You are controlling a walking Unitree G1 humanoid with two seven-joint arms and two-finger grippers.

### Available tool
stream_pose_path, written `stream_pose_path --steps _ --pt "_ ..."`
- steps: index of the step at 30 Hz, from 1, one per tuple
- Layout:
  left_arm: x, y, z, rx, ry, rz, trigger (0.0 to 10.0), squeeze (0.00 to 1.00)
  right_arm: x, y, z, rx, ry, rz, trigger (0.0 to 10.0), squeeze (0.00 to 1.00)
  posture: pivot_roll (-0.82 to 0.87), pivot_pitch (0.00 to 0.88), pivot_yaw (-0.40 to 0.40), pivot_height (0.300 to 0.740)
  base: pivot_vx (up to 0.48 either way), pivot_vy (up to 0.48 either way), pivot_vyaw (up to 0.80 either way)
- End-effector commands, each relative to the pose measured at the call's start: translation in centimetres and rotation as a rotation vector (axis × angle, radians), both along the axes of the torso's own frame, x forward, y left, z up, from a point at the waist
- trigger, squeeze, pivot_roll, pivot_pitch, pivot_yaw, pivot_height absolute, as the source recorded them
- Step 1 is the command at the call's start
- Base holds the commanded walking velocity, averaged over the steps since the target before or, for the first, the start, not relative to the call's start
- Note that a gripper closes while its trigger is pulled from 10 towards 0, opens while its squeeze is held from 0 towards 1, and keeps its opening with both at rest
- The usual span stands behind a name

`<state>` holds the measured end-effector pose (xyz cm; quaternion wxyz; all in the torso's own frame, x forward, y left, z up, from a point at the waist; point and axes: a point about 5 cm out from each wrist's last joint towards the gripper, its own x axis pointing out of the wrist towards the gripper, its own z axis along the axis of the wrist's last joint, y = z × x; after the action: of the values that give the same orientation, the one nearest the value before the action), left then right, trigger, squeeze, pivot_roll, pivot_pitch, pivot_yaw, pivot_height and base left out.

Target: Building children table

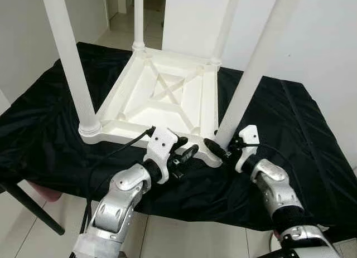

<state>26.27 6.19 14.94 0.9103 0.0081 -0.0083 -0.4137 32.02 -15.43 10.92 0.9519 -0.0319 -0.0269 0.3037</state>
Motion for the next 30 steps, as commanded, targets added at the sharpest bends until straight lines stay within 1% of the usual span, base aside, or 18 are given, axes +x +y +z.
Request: stream_pose_path --steps 1,4,6,8,10,12,13,14,16,19,20,22,23,24,26,28,29,30 --pt "-0.1 0.0 0.0 0.001 0.008 0.037 10.0 0.00 0.0 -0.5 -0.9 -0.056 0.034 -0.135 10.0 0.00 0.17 0.000 -0.065 0.740 0.000 0.000 0.00" --pt "-0.1 0.0 0.0 0.001 0.008 0.037 10.0 0.00 0.0 -0.5 -0.9 -0.056 0.034 -0.135 10.0 0.00 0.17 0.000 -0.065 0.740 0.000 0.000 0.00" --pt "-0.3 0.0 0.0 0.001 0.008 0.038 10.0 0.00 -0.2 -0.4 -0.9 -0.040 0.034 -0.245 10.0 0.00 0.17 0.000 -0.066 0.740 0.000 0.000 0.00" --pt "-0.3 0.0 0.0 0.001 0.008 0.038 10.0 0.00 -0.2 -0.4 -0.9 -0.040 0.034 -0.245 10.0 0.00 0.17 0.000 -0.066 0.740 0.000 0.000 0.00" --pt "-0.6 0.0 -0.1 0.000 0.010 0.040 10.0 0.00 -0.6 -0.4 -1.1 -0.001 0.058 -0.421 10.0 0.00 0.17 0.000 -0.067 0.740 0.000 0.000 0.00" --pt "-0.6 0.0 -0.1 0.000 0.010 0.040 10.0 0.00 -0.6 -0.4 -1.1 -0.001 0.058 -0.421 10.0 0.00 0.17 0.000 -0.067 0.740 0.000 0.000 0.00" --pt "-0.7 0.0 -0.2 0.000 0.012 0.040 10.0 0.00 -0.8 -0.4 -1.3 0.017 0.072 -0.503 10.0 0.00 0.16 0.002 -0.066 0.740 0.000 0.000 0.00" --pt "-0.7 0.0 -0.2 0.000 0.012 0.040 10.0 0.00 -0.8 -0.4 -1.3 0.017 0.072 -0.503 10.0 0.00 0.16 0.002 -0.066 0.740 0.000 0.000 0.00" --pt "-0.7 -0.1 -0.2 -0.002 0.013 0.037 10.0 0.00 -1.8 -0.3 -1.6 0.059 0.093 -0.666 10.0 0.00 0.17 0.003 -0.074 0.740 0.000 0.000 0.00" --pt "-0.8 -0.1 -0.1 -0.003 0.013 0.036 10.0 0.00 -2.2 -0.2 -1.6 0.066 0.097 -0.709 10.0 0.00 0.16 0.004 -0.076 0.740 0.000 0.000 0.00" --pt "-0.7 -0.1 -0.1 -0.005 0.012 0.038 10.0 0.00 -2.5 0.3 -1.7 0.071 0.099 -0.728 10.0 0.00 0.16 0.001 -0.080 0.740 0.000 0.000 0.00" --pt "-0.7 -0.1 -0.1 -0.005 0.012 0.038 10.0 0.00 -2.5 0.3 -1.7 0.071 0.099 -0.728 10.0 0.00 0.16 0.001 -0.080 0.740 0.000 0.000 0.00" --pt "-0.7 -0.1 -0.1 -0.006 0.013 0.040 10.0 0.00 -2.7 0.8 -1.6 0.075 0.101 -0.711 10.0 0.00 0.16 0.000 -0.085 0.740 0.000 0.000 0.00" --pt "-0.6 -0.1 -0.1 -0.008 0.012 0.041 10.0 0.00 -2.6 1.0 -1.4 0.100 0.093 -0.671 10.0 1.00 0.15 0.000 -0.093 0.740 0.000 0.000 0.00" --pt "-0.6 -0.1 -0.1 -0.008 0.012 0.041 10.0 0.00 -2.6 1.0 -1.4 0.100 0.093 -0.671 10.0 1.00 0.15 0.000 -0.093 0.740 0.000 0.000 0.00" --pt "-0.5 -0.2 0.0 -0.013 0.007 0.044 10.0 0.00 -2.5 0.8 -0.6 0.107 0.046 -0.609 10.0 1.00 0.15 0.000 -0.101 0.740 0.000 0.000 0.00" --pt "-0.5 -0.2 0.0 -0.013 0.007 0.044 10.0 0.00 -2.5 0.8 -0.6 0.107 0.046 -0.609 10.0 1.00 0.15 0.000 -0.101 0.740 0.000 0.000 0.00" --pt "-0.4 -0.2 0.1 -0.016 0.005 0.046 10.0 0.00 -2.3 0.5 -0.1 0.097 0.017 -0.594 10.0 1.00 0.15 0.000 -0.102 0.740 0.000 0.000 0.00"
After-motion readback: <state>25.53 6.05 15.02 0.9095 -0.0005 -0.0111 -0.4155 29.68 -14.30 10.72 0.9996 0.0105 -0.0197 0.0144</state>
